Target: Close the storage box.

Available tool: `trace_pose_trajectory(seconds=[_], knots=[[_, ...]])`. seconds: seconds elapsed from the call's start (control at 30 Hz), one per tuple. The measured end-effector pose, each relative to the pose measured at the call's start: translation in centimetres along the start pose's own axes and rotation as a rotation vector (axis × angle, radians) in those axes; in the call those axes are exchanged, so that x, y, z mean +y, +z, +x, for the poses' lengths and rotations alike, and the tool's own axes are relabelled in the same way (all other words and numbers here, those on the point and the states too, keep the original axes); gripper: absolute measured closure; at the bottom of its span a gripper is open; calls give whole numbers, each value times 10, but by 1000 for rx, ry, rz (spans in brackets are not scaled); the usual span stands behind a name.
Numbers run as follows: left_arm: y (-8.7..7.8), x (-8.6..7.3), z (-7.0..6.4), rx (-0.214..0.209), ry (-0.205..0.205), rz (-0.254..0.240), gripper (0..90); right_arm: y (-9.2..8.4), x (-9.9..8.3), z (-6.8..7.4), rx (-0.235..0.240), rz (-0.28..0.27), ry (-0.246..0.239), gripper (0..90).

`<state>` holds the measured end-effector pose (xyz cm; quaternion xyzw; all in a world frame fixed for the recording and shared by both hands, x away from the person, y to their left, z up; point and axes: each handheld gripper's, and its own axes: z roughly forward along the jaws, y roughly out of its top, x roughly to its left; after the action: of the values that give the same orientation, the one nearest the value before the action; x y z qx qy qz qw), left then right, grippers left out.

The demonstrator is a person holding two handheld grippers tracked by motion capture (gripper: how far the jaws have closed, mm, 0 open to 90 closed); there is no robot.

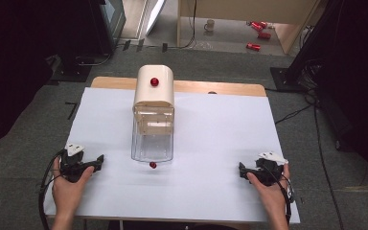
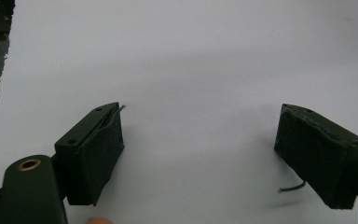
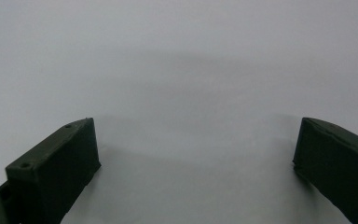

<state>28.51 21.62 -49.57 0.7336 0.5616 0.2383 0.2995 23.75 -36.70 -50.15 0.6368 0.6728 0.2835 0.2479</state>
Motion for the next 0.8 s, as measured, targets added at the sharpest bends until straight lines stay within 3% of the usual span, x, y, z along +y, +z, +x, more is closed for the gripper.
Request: trace_pose_trajectory(seconds=[0.2, 0.67, 0.8], knots=[[0, 0, 0, -2, -1, -3, 152, -12, -3, 26, 59, -15, 5, 0], [0, 0, 0, 0, 3, -1, 151, -38, 9, 107, 192, -86, -72, 56], [0, 0, 0, 1, 3, -1, 151, -40, 14, 128, 226, -84, -83, 73]])
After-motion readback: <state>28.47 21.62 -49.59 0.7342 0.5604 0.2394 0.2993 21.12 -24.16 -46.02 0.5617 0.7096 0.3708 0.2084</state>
